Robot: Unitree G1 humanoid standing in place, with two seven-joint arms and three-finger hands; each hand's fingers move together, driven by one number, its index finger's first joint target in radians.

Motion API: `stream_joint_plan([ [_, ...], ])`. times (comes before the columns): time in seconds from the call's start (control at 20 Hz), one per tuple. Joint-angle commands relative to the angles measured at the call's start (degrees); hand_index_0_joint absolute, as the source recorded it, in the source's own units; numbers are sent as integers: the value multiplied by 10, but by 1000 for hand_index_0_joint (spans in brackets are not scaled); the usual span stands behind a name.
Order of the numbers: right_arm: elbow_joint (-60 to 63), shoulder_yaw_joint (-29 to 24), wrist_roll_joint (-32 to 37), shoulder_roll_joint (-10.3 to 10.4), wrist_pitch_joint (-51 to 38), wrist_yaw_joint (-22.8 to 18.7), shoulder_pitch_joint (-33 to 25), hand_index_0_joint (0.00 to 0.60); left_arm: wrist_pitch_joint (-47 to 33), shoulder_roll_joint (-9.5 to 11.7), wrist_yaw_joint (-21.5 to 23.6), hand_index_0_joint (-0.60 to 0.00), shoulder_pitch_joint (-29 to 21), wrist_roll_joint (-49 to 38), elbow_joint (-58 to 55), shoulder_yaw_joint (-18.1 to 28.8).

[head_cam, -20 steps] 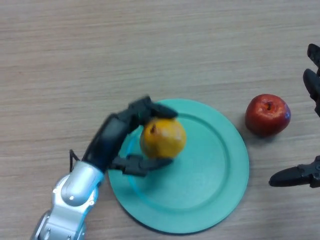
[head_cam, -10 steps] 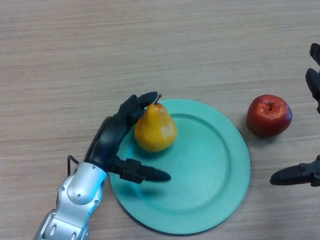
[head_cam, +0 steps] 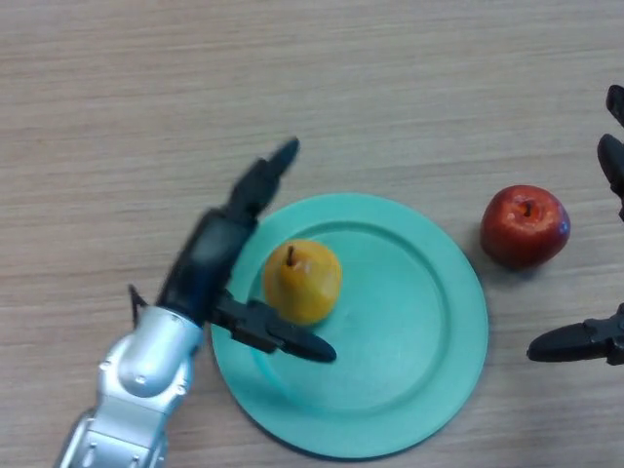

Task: Pick up the yellow pear and place it on the plate

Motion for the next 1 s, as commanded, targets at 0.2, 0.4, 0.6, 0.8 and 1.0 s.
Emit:
stream_joint_plan([
  [0.2,-22,-34,21,-16,-71,-16,-19,0,6,26,-26,0,7,-86,-141,105],
  [0.4,0,-25,13,-20,-85,-21,-29,0,99,65,-43,0,24,-241,-193,181],
  [0.6,5,-26,21,-21,-86,-21,-32,0,71,92,-35,0,34,-282,-180,230],
  [0.8,23,-17,19,-19,-115,-18,-32,0,49,98,-25,0,39,-262,-169,238],
  [1.0,46,-12,14,-22,-127,-19,-42,0,29,96,-9,0,36,-234,-161,231],
])
